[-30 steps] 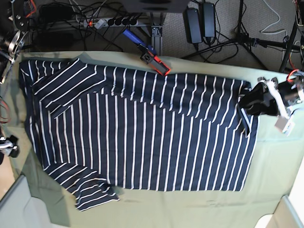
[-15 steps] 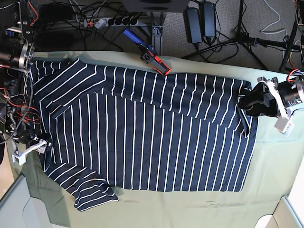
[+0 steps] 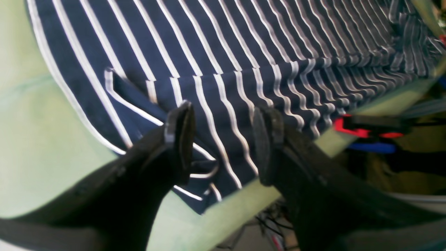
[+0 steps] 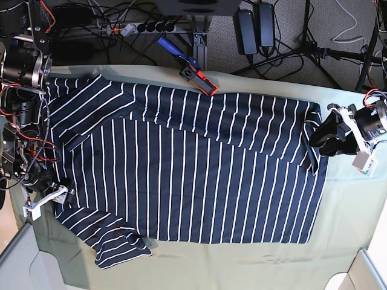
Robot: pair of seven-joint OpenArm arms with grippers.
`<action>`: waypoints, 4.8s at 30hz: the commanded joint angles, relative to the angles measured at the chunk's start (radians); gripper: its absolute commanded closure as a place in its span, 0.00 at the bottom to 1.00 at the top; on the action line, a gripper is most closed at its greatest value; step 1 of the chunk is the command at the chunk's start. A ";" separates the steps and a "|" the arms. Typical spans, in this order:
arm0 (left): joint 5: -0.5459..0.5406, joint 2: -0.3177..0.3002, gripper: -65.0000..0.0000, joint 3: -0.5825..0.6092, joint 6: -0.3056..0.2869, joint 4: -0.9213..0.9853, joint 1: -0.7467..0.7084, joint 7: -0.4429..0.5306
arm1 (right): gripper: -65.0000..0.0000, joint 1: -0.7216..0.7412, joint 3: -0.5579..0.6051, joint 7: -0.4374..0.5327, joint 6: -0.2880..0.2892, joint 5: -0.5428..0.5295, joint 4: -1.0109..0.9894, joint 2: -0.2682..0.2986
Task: Fold the T-shirt properly
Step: 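Regrasp the shirt edge with the left gripper near the hem, then fold the shirt's lower half over with both grippers toward the collar, then grasp the folded edge again with both grippers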
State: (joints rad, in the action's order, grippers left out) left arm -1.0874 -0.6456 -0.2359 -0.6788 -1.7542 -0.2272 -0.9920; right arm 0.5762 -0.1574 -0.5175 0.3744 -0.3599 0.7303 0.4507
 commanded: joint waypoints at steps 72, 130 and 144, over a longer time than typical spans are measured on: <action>0.405 0.174 1.00 0.264 -0.019 1.159 0.936 0.295 | 1.00 -0.020 -0.004 -0.066 0.015 0.016 0.035 0.061; -0.103 -0.152 0.49 0.197 -0.019 0.446 0.376 -0.028 | 0.32 -0.470 -0.370 -0.241 0.022 -0.235 0.668 0.214; -0.110 -0.134 0.49 0.197 -0.019 0.444 0.377 -0.038 | 0.32 -0.118 0.037 -0.061 -0.029 0.002 0.274 0.110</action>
State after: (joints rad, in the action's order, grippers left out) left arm -1.1797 -0.7540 -0.0273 -0.6838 -1.2949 0.1303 -1.0473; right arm 0.4271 -0.1135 -0.6056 0.3626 -0.3511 0.9886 0.5381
